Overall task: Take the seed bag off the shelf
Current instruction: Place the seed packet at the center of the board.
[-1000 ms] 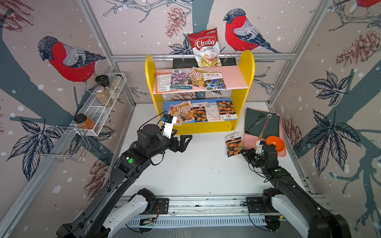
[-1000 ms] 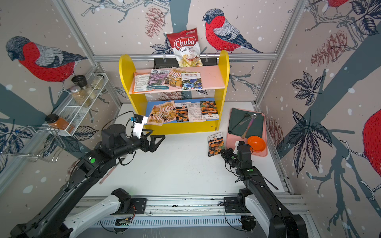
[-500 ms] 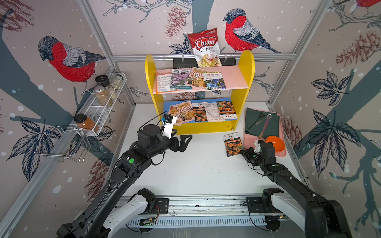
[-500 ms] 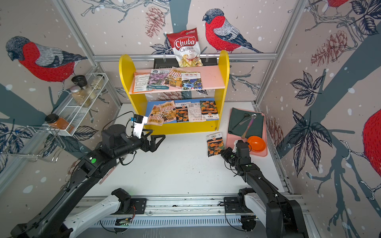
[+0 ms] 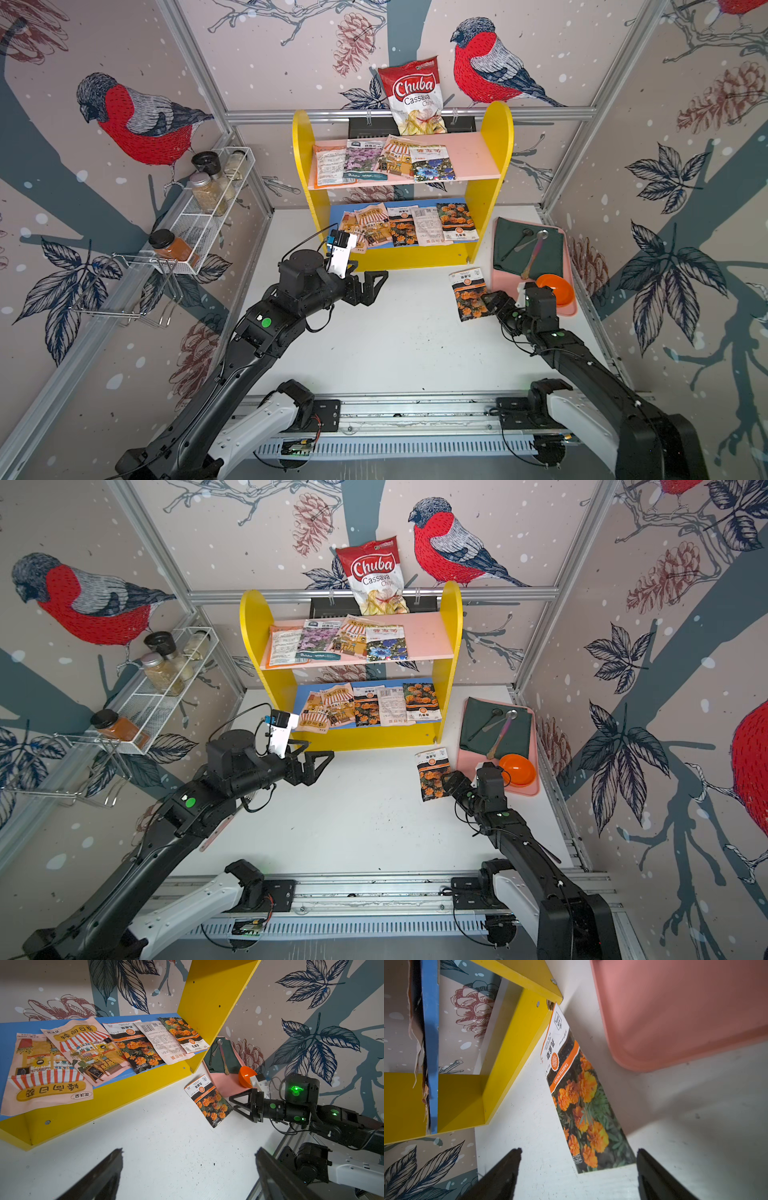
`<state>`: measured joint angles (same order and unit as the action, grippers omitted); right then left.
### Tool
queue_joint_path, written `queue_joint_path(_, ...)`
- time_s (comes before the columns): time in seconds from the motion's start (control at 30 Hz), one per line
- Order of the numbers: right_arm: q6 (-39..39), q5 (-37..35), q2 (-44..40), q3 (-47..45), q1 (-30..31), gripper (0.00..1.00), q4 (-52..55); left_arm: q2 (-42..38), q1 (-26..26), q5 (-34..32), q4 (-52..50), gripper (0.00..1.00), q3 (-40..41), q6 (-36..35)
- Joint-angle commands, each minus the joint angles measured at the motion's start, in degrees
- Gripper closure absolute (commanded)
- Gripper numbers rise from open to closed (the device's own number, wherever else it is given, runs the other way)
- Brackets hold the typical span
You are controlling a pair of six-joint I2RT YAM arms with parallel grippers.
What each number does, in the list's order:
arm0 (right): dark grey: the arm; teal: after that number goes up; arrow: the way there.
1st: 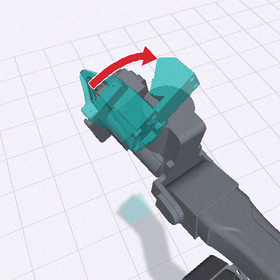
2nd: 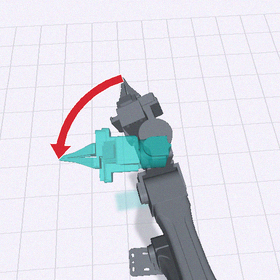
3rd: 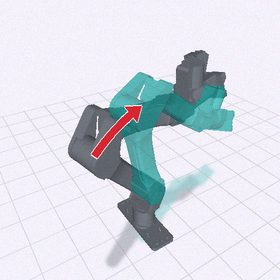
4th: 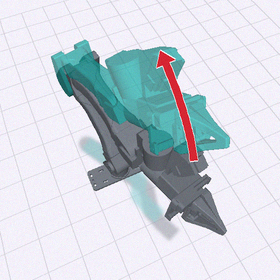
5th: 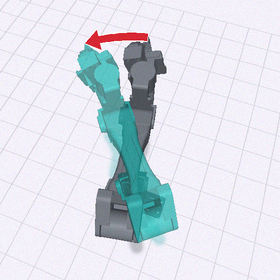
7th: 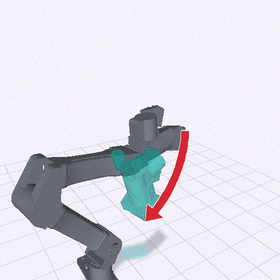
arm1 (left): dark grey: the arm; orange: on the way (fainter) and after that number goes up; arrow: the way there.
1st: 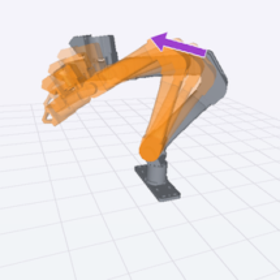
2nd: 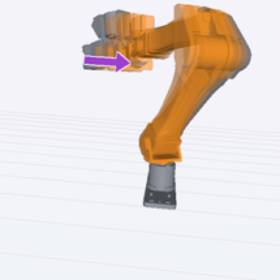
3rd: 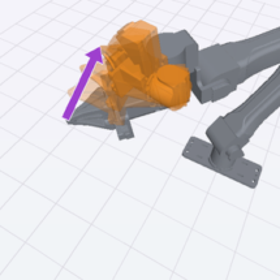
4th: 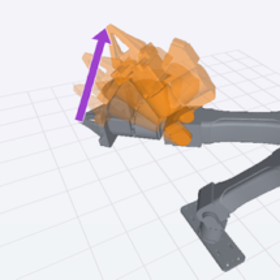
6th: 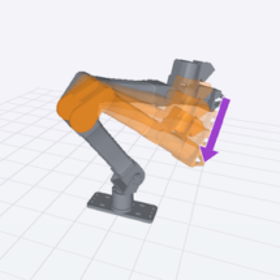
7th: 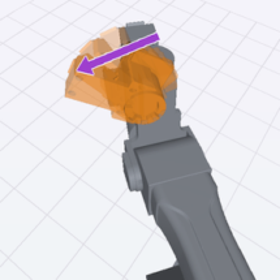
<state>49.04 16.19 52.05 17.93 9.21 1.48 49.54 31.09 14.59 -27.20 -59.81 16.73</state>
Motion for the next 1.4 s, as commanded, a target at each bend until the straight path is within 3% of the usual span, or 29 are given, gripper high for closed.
queue_joint_path(0.0, -2.79, -4.62, -1.16, 1.42, 0.02, 0.0, 4.53, 0.5, 0.11, 0.0, 2.49, 0.01, -0.87, 0.32)
queue_joint_path(0.4, -7.27, -7.21, -7.96, 8.82, 2.97, 0.0, 10.29, 3.05, 0.11, 0.61, 4.16, 0.01, -3.94, 1.4)
queue_joint_path(0.7, -13.83, -11.9, -10.26, 25.83, 8.49, 0.01, 17.75, 8.85, 0.06, 1.85, 7.78, 0.01, -10.06, 7.05)
queue_joint_path(1.1, -15.45, -3.22, 3.21, 50.74, 9.26, 0.04, 19.22, 20.15, 0.07, -0.42, 12.07, 0.01, -23.24, 24.19)
queue_joint_path(1.37, -11.87, 9.41, 16.27, 65.64, 9.38, 0.09, 18.32, 25.26, 0.15, 0.78, 17.8, 0.01, -25.51, 34.42)
